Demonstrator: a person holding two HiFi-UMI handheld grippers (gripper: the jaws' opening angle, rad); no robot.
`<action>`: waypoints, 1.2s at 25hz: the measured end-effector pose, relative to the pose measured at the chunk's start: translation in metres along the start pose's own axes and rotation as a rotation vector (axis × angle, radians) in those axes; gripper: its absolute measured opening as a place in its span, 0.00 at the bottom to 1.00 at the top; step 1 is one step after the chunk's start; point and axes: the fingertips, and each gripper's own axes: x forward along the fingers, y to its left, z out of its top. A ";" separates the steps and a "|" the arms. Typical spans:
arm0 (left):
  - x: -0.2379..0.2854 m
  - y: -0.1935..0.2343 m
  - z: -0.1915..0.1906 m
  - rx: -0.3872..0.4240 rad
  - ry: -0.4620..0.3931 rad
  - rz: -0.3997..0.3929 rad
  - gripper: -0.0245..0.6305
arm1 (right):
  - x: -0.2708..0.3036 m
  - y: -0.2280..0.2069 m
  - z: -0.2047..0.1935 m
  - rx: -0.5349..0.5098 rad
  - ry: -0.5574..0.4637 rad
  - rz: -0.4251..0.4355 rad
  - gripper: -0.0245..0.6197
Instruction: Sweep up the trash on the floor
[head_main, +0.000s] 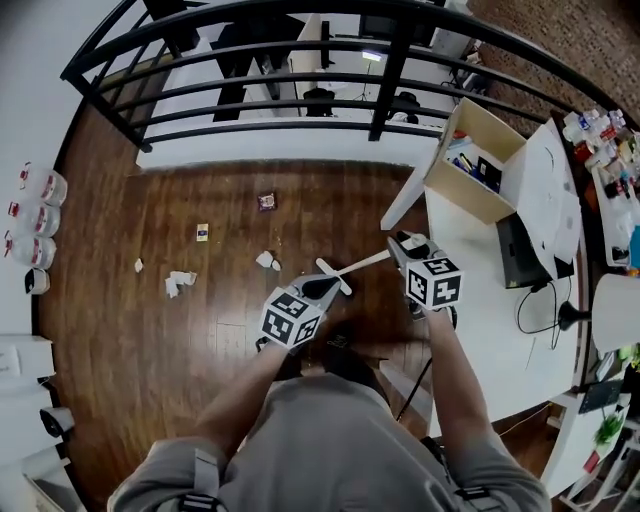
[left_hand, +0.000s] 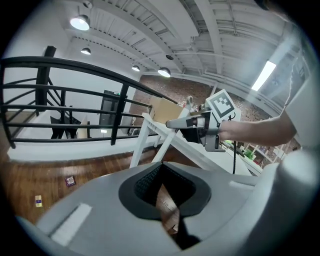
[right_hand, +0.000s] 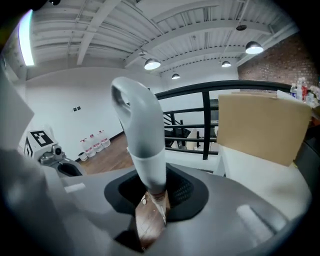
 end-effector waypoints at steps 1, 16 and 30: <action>-0.004 0.004 -0.004 -0.011 0.001 0.004 0.04 | 0.003 0.011 0.002 -0.008 0.000 0.002 0.16; -0.010 0.021 -0.039 0.026 -0.030 -0.116 0.33 | -0.030 0.164 0.082 -0.102 -0.100 0.014 0.16; -0.010 0.034 -0.036 0.243 -0.035 -0.217 0.23 | -0.062 0.219 0.106 -0.022 -0.211 -0.010 0.16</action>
